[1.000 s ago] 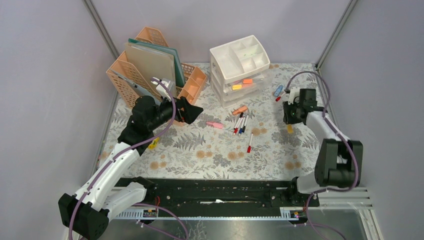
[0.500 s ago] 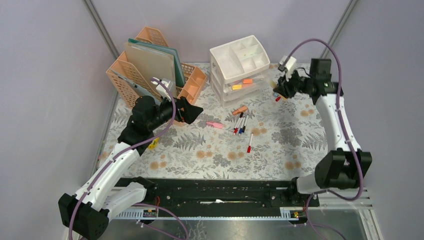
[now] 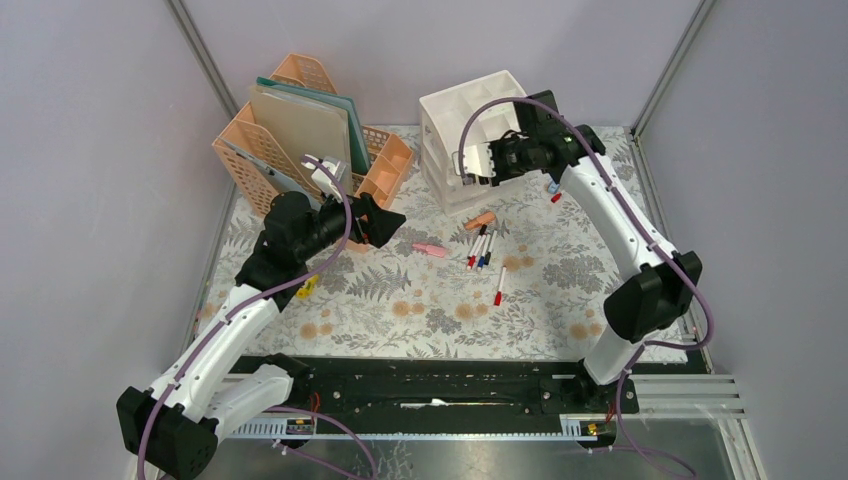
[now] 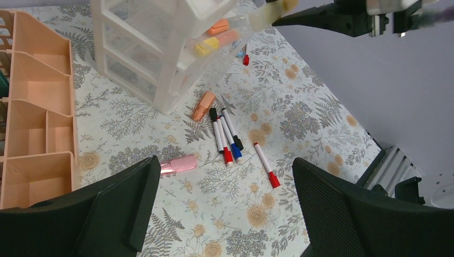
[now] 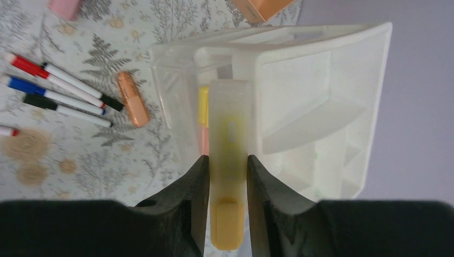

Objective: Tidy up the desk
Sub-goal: Place the stationery in the drawer.

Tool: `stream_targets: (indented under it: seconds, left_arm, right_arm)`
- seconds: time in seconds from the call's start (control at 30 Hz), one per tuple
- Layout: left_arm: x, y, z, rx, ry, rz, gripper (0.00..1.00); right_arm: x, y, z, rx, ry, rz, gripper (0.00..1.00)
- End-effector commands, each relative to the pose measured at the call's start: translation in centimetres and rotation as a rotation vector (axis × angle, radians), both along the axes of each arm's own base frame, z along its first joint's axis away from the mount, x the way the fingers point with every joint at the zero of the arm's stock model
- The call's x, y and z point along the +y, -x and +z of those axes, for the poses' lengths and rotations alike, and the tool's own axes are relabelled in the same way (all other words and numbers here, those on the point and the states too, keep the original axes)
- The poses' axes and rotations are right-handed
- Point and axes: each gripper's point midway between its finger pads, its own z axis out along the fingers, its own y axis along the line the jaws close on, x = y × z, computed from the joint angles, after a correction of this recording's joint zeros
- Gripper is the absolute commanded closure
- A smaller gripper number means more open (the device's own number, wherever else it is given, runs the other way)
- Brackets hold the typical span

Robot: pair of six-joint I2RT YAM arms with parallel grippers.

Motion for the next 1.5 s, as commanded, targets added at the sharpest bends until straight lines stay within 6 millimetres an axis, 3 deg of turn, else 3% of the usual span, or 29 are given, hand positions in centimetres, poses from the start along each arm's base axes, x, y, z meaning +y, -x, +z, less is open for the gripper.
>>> stream_targets:
  seconds: [0.0, 0.43, 0.73, 1.07, 1.17, 1.27, 1.4, 1.47]
  left_arm:
    - [0.4, -0.6, 0.6, -0.046, -0.002, 0.019, 0.01]
    - [0.3, -0.4, 0.9, -0.051, 0.003, 0.013, 0.01]
    - [0.3, -0.4, 0.8, -0.05, 0.001, 0.015, 0.01]
    - [0.3, -0.4, 0.9, -0.051, 0.003, 0.012, 0.01]
    - [0.3, -0.4, 0.8, -0.05, 0.002, 0.012, 0.01]
    - [0.3, -0.4, 0.9, -0.052, 0.003, 0.012, 0.01]
    - [0.2, -0.4, 0.9, -0.051, 0.004, 0.01, 0.01]
    - [0.2, -0.3, 0.9, -0.051, 0.005, 0.009, 0.01]
  right_arm:
    - [0.1, -1.9, 1.6, -0.173, 0.158, 0.038, 1.0]
    - [-0.3, -4.7, -1.6, -0.205, 0.24, -0.031, 0.92]
    - [-0.3, -5.8, -2.7, -0.204, 0.242, -0.074, 0.63]
    - [-0.5, -5.7, -3.3, -0.191, 0.245, -0.083, 0.43]
    - [-0.4, -5.7, -2.9, -0.19, 0.231, -0.093, 0.41]
    - [0.1, -5.2, -1.2, -0.174, 0.157, -0.117, 0.39]
    - [1.0, -3.3, 1.3, -0.099, 0.012, -0.161, 0.33]
    - [1.0, -2.0, 2.1, -0.061, -0.046, -0.181, 0.25]
